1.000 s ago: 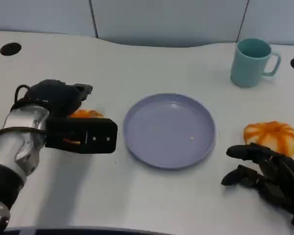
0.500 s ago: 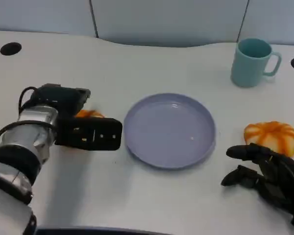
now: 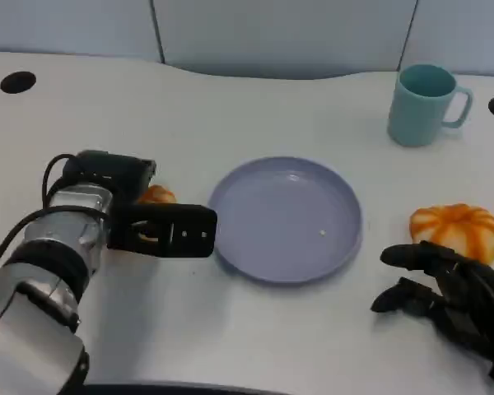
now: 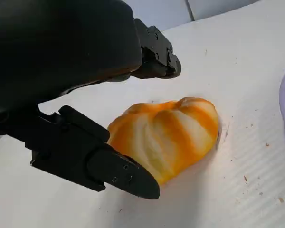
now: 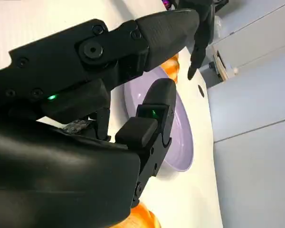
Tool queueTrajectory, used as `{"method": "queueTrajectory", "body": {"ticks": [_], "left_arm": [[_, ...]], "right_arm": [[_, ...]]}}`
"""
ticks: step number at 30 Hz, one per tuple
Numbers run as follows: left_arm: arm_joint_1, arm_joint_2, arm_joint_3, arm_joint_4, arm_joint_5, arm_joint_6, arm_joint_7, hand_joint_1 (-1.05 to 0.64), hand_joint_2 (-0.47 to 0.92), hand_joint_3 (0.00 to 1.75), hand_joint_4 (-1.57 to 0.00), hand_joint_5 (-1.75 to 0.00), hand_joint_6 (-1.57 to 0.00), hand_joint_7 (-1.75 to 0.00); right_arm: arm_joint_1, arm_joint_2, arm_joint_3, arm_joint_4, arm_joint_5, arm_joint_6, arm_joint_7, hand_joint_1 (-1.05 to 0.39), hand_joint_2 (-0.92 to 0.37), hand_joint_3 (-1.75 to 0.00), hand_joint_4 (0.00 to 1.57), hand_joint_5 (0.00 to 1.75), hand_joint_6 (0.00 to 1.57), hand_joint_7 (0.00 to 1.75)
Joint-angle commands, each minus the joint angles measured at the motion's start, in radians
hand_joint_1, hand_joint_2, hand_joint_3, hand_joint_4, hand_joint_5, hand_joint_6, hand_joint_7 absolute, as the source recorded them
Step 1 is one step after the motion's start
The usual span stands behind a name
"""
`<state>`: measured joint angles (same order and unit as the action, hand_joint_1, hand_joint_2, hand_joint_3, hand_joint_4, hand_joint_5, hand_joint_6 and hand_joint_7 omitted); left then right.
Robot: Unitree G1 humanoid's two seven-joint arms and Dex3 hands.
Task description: Grasp the bread from the table and place it into the plate.
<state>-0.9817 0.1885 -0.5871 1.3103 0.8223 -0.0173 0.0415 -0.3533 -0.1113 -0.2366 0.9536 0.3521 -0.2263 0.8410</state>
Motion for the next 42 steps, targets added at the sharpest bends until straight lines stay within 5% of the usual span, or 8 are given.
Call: {"method": "queueTrajectory", "body": {"ticks": [1,23,31,36,38,42], "left_arm": [[-0.034,-0.002,-0.008,0.018,-0.011,0.006,-0.01,-0.51,0.7,0.0,-0.09,-0.19,-0.27,-0.02],[-0.008,-0.045,-0.027,0.051,-0.029,0.053,-0.045,-0.41,0.73,0.0,-0.14,-0.16,-0.28,0.0],[0.013,-0.049,-0.009,0.054,-0.064,0.057,-0.058,-0.37,0.73,0.0,-0.22,-0.17,-0.32,-0.02],[0.039,-0.042,-0.03,0.055,-0.041,0.032,0.054,-0.21,0.87,0.03,-0.42,-0.2,-0.4,-0.03],[0.049,-0.036,-0.032,0.055,-0.037,0.011,0.111,-0.15,0.89,0.03,-0.63,-0.37,-0.58,-0.06],[0.051,-0.036,-0.026,0.061,-0.045,0.009,0.127,-0.15,0.92,0.04,-0.66,-0.99,-0.9,-0.03]], "right_arm": [[0.024,-0.009,-0.002,0.025,-0.01,0.009,-0.004,-0.41,-0.92,-0.08,0.66,1.07,0.77,0.62],[0.036,-0.007,0.0,0.004,-0.002,0.029,-0.004,-0.42,-0.92,-0.08,0.64,1.09,0.78,0.58],[0.048,-0.007,0.003,-0.021,0.004,0.041,-0.001,-0.42,-0.92,-0.1,0.66,1.1,0.79,0.58],[0.051,-0.009,0.001,-0.027,0.005,0.045,-0.002,-0.42,-0.92,-0.09,0.65,1.1,0.78,0.6],[0.053,-0.009,0.002,-0.03,0.003,0.043,-0.004,-0.42,-0.92,-0.1,0.64,1.1,0.78,0.6],[0.051,-0.011,0.0,-0.024,0.002,0.036,-0.003,-0.42,-0.92,-0.11,0.64,1.09,0.78,0.59]]}}
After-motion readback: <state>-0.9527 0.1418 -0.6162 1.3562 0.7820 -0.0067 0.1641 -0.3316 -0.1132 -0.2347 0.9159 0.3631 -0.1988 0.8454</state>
